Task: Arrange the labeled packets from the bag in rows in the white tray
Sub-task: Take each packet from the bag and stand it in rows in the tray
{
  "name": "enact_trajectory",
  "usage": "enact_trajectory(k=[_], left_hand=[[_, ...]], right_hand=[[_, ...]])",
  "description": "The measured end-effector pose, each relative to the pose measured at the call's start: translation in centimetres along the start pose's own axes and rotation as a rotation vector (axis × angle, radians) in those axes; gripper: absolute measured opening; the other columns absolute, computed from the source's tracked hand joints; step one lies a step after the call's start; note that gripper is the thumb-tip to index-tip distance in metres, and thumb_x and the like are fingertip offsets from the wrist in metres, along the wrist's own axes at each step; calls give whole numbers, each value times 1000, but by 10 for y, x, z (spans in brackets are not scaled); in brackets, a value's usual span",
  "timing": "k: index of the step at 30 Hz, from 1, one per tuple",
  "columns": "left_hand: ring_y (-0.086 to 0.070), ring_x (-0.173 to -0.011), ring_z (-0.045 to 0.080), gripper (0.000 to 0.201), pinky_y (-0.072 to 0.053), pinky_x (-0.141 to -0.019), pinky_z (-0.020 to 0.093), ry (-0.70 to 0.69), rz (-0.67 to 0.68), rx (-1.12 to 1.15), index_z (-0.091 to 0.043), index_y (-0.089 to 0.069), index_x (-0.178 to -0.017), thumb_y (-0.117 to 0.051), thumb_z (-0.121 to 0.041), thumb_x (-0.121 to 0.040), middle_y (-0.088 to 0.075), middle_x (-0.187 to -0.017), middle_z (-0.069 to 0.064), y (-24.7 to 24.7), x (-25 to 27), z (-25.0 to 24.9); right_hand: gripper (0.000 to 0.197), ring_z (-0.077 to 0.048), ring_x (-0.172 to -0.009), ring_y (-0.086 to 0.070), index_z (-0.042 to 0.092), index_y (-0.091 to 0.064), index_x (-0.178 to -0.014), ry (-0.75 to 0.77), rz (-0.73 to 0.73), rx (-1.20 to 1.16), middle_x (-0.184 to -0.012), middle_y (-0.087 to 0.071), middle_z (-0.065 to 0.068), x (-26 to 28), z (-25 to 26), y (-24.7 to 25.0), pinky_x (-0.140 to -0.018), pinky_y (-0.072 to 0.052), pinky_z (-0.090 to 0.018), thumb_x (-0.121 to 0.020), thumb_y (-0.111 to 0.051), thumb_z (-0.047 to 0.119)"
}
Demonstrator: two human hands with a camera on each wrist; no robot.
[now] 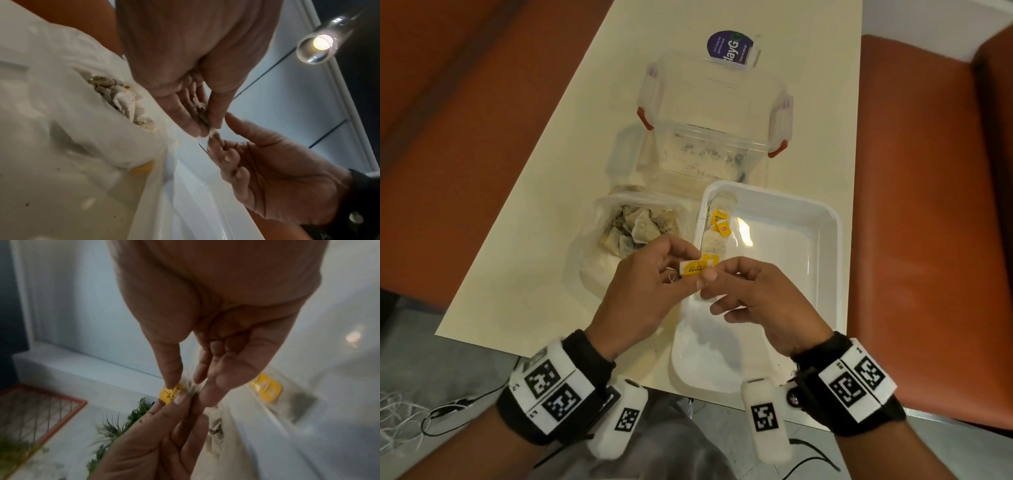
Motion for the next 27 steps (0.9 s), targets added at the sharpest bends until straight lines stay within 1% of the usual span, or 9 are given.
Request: enact_trajectory(k=[2,7,11,13,15,18,22,24,27], left_hand=[[-72,-88,6,28,-56,-76,21,-65,-39,-58,-23,-66,-107,-78,-16,-83,-75,-97,-7,-5,3,-3],[-69,-103,3,43,-55,-91,21,-135,1,-122,-22,-65,-123,-74,-7,-84,-74,-110,-10,-18,11,-2],[-67,-108,5,25,-54,-95,28,-59,-1,-16,-22,-72,-116,-64,-13,-94,-75,-110,-10,-17,9,-3],[-70,-105,13,20,-56,-93,34,7,12,64,-20,-74,-112,-59,-18,-99,-76,-107,-5,-15,6,-2],[-72,-101,17,18,-58,-87,33,70,13,168,-15,-75,-107,-60,-19,-97,-77,-103,1,-13,4,-2],[-73,-93,14,11,-58,-76,26,151,14,321,-12,-74,-97,-68,-17,-89,-77,-98,4,-14,2,-2],[-70,-77,10,20,-62,-75,28,312,12,560,-14,-77,-89,-73,-27,-75,-76,-88,4,-15,-1,0],[-69,-71,9,19,-62,-72,27,350,2,634,-10,-73,-90,-72,-21,-74,-74,-83,3,-16,-3,-1],[-70,-74,12,26,-60,-67,25,353,16,687,-12,-66,-102,-69,-1,-78,-73,-85,1,-15,-4,-4]], right_hand=[[23,-12,-72,-69,11,-69,-100,-24,-4,-68,-91,-76,-5,-1,-3,-3,-66,-54,-23,-86,-74,29],[22,-13,-73,-72,15,-64,-98,11,-103,-128,-82,-73,-2,-4,-4,-2,-64,-54,-24,-83,-79,19],[19,-14,-74,-73,15,-65,-98,49,-117,-133,-81,-72,-6,-2,-2,2,-62,-54,-23,-84,-77,10],[22,-15,-77,-74,14,-64,-102,67,-88,-161,-80,-72,-5,-1,-2,1,-63,-56,-24,-84,-77,10],[27,-16,-79,-74,14,-64,-108,77,-69,-193,-78,-71,-4,-1,-3,0,-65,-56,-26,-85,-77,10],[28,-17,-76,-72,14,-64,-109,91,-75,-222,-79,-68,-7,-1,-4,1,-64,-56,-25,-85,-77,9],[32,-18,-68,-70,16,-59,-107,96,-29,-288,-74,-68,-3,0,-2,7,-62,-56,-25,-83,-74,3],[35,-18,-64,-68,16,-56,-106,87,9,-280,-72,-68,-2,1,0,12,-61,-55,-25,-82,-73,-2],[35,-16,-63,-66,16,-57,-107,57,52,-172,-71,-68,0,3,1,20,-61,-54,-25,-83,-72,-5]])
Point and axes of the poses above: each hand's wrist, its own x-axis away from the middle knuckle, its own y-axis out of the back of the hand, z = x × y, the point moved 2 cm from there along -x, towards the middle knuckle
